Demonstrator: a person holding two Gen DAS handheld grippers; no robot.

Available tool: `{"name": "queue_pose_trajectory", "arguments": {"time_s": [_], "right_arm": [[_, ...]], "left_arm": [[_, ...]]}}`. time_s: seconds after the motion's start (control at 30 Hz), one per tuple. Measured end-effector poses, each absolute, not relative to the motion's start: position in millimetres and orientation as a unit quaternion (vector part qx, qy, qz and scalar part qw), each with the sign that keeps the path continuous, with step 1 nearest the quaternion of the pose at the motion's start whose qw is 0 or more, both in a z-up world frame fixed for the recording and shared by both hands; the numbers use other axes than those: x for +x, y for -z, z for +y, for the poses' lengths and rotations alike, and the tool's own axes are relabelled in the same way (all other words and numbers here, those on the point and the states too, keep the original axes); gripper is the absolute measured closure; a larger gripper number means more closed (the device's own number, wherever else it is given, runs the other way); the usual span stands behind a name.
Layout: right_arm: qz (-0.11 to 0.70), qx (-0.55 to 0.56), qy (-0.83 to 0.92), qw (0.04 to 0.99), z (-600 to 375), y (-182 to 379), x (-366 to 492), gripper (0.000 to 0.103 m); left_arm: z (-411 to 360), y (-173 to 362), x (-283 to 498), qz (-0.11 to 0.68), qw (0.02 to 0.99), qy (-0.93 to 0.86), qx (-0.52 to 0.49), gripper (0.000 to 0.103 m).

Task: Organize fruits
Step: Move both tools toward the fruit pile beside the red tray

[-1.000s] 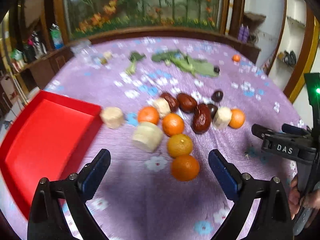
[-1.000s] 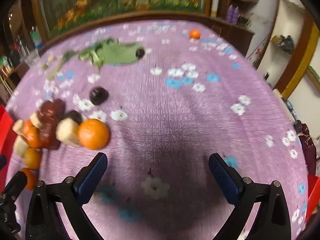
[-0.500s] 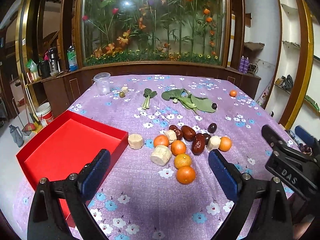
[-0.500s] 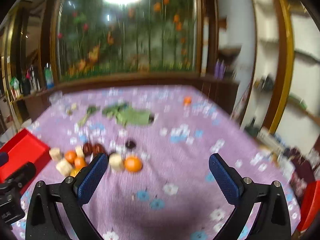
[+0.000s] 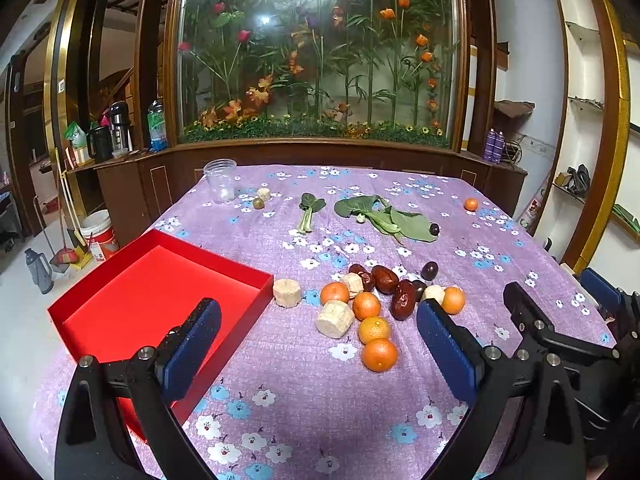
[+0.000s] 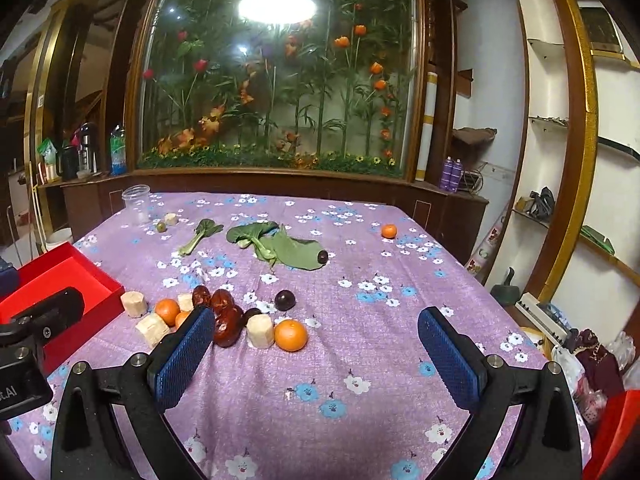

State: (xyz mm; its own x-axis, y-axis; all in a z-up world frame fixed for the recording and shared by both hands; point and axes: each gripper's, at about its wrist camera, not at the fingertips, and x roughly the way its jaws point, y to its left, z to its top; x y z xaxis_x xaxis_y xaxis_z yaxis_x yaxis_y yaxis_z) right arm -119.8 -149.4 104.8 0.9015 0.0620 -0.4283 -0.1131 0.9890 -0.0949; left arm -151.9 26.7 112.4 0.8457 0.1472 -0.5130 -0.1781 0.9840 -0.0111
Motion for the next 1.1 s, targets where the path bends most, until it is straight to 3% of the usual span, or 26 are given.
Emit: {"name": "queue_pose_trajectory", "arguments": {"time_s": [1.07, 1.1], "right_arm": [[0.358, -0.028, -0.114, 0.926, -164.5, -60.0, -66.0, 0.0], [0.363, -0.025, -0.13, 0.922, -163.2, -59.1, -62.4, 0.001]], "left_arm": [[81.8, -68.8, -120.3, 0.33, 0.937, -0.086, -0.077, 0.005], [78.0, -65.9, -119.0, 0.335, 0.936, -0.069, -0.076, 0.009]]}}
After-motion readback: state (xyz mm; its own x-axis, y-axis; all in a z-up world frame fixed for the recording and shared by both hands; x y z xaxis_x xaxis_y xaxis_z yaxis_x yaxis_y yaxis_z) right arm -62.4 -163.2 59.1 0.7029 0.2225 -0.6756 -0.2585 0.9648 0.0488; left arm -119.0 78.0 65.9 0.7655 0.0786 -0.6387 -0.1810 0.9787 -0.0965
